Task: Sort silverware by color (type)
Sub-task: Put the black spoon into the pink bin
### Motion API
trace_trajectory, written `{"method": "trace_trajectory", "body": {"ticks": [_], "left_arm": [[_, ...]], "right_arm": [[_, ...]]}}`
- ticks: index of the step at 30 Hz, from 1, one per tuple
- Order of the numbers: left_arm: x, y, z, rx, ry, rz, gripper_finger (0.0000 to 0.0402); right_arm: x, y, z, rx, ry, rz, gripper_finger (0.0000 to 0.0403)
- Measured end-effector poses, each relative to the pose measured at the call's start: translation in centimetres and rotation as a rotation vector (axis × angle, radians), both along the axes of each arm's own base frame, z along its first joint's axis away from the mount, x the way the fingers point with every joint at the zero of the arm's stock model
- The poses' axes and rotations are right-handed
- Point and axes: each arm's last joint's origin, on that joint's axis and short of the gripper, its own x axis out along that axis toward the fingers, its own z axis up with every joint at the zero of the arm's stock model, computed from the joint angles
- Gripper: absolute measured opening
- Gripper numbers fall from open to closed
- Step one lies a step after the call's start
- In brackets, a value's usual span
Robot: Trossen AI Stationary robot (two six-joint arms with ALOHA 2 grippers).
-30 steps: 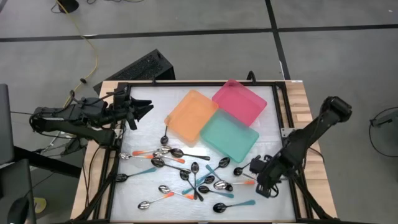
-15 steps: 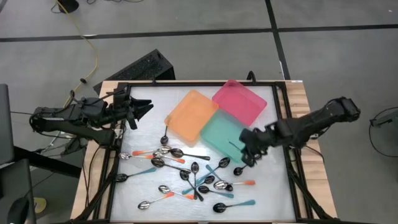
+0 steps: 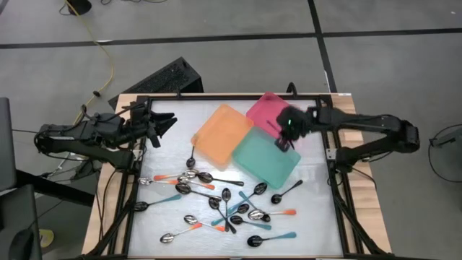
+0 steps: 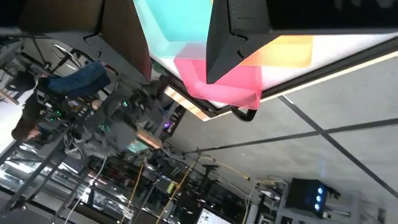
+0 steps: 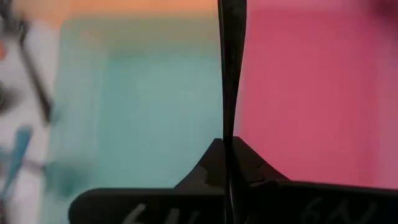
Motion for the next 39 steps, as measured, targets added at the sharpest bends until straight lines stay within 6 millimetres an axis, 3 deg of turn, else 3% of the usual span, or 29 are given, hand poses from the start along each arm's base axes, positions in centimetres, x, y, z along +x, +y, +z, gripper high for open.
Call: {"method": "trace_trajectory", "body": {"ticks": [8, 14, 28, 39], "left_arm": [[0.0, 0.0, 0.0, 0.000, 0.000, 0.001, 0.0140], [0.0, 0.1, 0.0, 0.003, 0.002, 0.021, 0.0140], [-0.1, 0.1, -0.6, -0.031, 0.040, 0.029, 0.0140], [-0.1, 0.1, -0.6, -0.026, 0.039, 0.057, 0.0140]], "right_arm": [[-1.5, -6.5, 0.6, -0.174, -0.020, -0.131, 0.0008], [-1.4, -9.5, -1.8, -0.166, 0.113, -0.116, 0.0008], [1.5, -12.0, -9.9, -0.047, 0.415, 0.037, 0.0008], [1.5, -13.8, -11.1, -0.071, 0.393, 0.008, 0.0009]]}}
